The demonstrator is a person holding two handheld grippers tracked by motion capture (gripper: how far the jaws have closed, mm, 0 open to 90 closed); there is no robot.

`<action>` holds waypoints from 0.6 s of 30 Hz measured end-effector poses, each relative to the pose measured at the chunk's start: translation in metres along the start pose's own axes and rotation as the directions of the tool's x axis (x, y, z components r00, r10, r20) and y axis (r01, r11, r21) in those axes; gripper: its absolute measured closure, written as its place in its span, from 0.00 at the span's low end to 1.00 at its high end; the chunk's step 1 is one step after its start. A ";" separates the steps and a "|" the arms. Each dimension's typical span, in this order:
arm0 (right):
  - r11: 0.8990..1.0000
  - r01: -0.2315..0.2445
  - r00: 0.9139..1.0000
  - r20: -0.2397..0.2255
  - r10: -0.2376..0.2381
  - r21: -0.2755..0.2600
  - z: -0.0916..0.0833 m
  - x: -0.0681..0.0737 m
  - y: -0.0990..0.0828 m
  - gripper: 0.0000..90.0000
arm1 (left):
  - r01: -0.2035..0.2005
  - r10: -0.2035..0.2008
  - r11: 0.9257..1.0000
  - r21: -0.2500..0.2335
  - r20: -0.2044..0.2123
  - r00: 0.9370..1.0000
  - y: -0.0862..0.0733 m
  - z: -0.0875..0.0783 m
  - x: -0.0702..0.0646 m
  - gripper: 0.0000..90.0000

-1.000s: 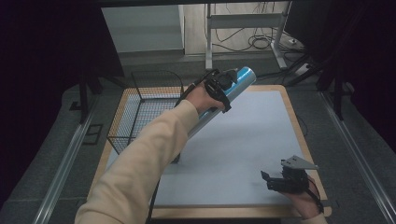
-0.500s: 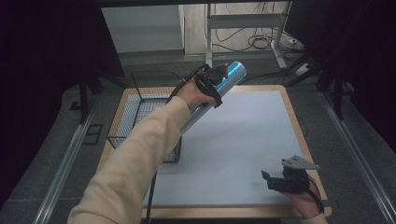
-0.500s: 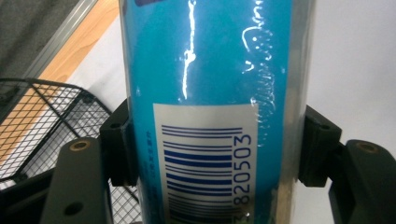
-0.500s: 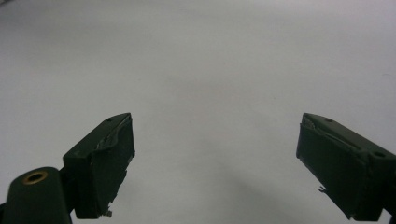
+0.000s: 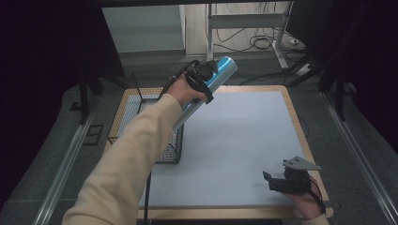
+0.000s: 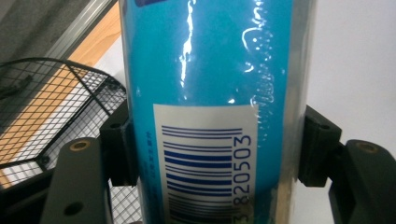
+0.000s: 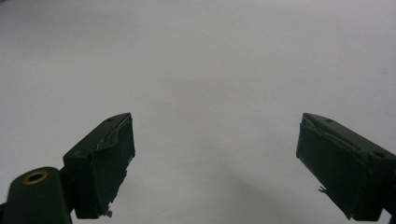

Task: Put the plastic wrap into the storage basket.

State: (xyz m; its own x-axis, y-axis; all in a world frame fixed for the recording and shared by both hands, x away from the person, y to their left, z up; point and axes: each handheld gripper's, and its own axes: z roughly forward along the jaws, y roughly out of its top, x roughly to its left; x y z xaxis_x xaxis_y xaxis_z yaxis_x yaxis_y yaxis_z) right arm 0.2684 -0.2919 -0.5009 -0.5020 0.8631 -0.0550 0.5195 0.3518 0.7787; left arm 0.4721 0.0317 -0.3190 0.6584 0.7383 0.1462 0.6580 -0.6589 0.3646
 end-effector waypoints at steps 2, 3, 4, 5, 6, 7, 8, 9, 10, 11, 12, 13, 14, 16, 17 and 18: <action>1.000 0.001 1.000 0.000 -0.001 0.001 0.000 0.000 0.000 0.13 | 0.005 -0.005 1.000 0.004 0.000 1.000 -0.001 0.001 0.002 0.35; 1.000 0.001 1.000 0.000 -0.001 0.001 0.000 0.000 0.000 0.13 | 0.005 -0.005 1.000 0.006 -0.001 1.000 -0.002 0.002 0.003 0.35; 1.000 0.001 1.000 0.001 -0.001 0.001 0.000 0.000 0.000 0.13 | 0.008 -0.008 1.000 0.008 -0.006 1.000 -0.003 0.003 0.004 0.35; 1.000 0.001 1.000 0.001 -0.001 0.001 0.000 0.000 0.000 0.13 | 0.008 -0.008 1.000 0.012 -0.008 1.000 -0.004 0.004 0.005 0.35; 1.000 0.000 1.000 0.001 0.000 -0.002 0.000 0.000 0.000 0.13 | 0.010 -0.010 1.000 0.013 -0.009 1.000 -0.004 0.005 0.006 0.35; 1.000 0.000 1.000 0.001 0.000 -0.002 0.000 0.000 0.000 0.13 | 0.013 -0.013 1.000 0.015 -0.010 1.000 -0.005 0.006 0.006 0.35; 1.000 0.004 1.000 0.003 -0.004 -0.004 0.000 0.000 0.000 0.13 | 0.014 -0.014 1.000 0.017 -0.010 1.000 -0.006 0.006 0.007 0.35; 1.000 0.004 1.000 0.003 -0.004 -0.004 0.000 0.000 0.000 0.13 | 0.016 -0.016 1.000 0.017 -0.010 1.000 -0.007 0.007 0.008 0.35; 1.000 0.003 1.000 0.003 -0.003 -0.003 0.001 0.000 0.000 0.13 | 0.019 -0.019 1.000 0.018 -0.011 1.000 -0.007 0.007 0.010 0.35; 1.000 0.002 1.000 0.003 -0.002 -0.002 0.001 0.000 0.000 0.13 | 0.022 -0.021 1.000 0.018 -0.012 1.000 -0.008 0.007 0.011 0.35; 1.000 0.002 1.000 0.003 -0.002 -0.002 0.001 0.000 0.000 0.13 | 0.023 -0.022 1.000 0.019 -0.013 1.000 -0.008 0.008 0.012 0.35; 1.000 0.002 1.000 0.003 -0.002 -0.001 0.001 0.000 0.000 0.13 | 0.024 -0.024 0.999 0.021 -0.017 1.000 -0.009 0.008 0.013 0.35; 1.000 0.002 1.000 0.003 -0.002 -0.001 0.001 0.000 0.000 0.13 | 0.027 -0.027 0.999 0.020 -0.020 0.999 -0.010 0.009 0.014 0.35; 1.000 0.003 1.000 0.003 -0.003 -0.001 0.001 0.000 0.000 0.13 | 0.030 -0.030 0.999 0.025 -0.023 0.999 -0.011 0.010 0.016 0.35; 1.000 0.002 1.000 0.003 -0.002 -0.001 0.001 0.000 -0.001 0.13 | 0.035 -0.034 0.999 0.025 -0.023 0.999 -0.012 0.010 0.018 0.35; 1.000 0.003 1.000 0.003 -0.003 -0.001 0.001 0.000 -0.001 0.13 | 0.038 -0.037 0.999 0.026 -0.022 0.999 -0.013 0.011 0.019 0.35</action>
State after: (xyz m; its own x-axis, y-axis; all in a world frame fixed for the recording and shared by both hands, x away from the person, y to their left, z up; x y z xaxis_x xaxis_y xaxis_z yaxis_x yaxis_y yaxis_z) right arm 0.2688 -0.2920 -0.5018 -0.5013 0.8633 -0.0588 0.5177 0.3537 0.7790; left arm 0.4799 0.0530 -0.3309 0.6253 0.7654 0.1525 0.6915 -0.6339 0.3463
